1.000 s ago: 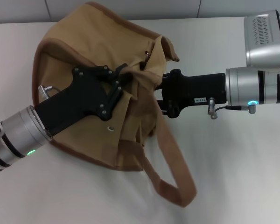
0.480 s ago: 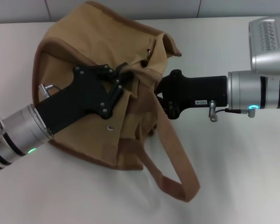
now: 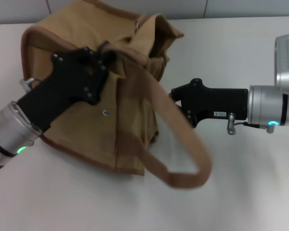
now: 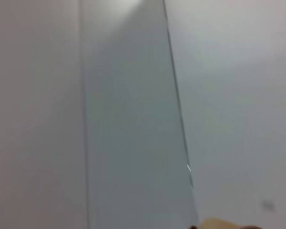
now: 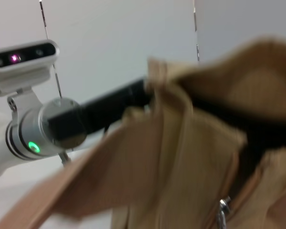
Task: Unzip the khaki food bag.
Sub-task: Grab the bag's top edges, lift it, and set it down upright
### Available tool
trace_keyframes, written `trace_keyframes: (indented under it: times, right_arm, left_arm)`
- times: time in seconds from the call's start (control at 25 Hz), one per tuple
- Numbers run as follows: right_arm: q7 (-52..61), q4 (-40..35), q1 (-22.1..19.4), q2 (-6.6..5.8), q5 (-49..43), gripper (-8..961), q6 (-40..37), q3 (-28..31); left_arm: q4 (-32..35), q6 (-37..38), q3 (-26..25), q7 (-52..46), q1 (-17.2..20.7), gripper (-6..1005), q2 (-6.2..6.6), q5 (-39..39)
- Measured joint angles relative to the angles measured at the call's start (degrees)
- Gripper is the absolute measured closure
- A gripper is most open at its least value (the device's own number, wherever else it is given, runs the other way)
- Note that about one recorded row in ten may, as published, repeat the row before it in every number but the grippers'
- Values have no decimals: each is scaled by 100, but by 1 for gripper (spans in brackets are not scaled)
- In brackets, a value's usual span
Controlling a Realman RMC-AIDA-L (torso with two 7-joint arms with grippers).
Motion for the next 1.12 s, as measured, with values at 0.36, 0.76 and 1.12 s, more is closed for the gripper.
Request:
trace_keyframes:
  times: [0.36,0.76,1.12]
  right_arm:
    - [-157,45,-365,-26,224,950,-84,-11]
    - [-366,39,-820,-44,246,948,-636,944]
    - [-364,26,-674,-47,800,851,-807,999]
  left_arm:
    - [-402,430,-929,-309,-65,854,-1,-14]
    - [-588,351,-1353,-854,-62,851,-1,79]
    - [-513,190,-1142,-785,-89,849,-1,662]
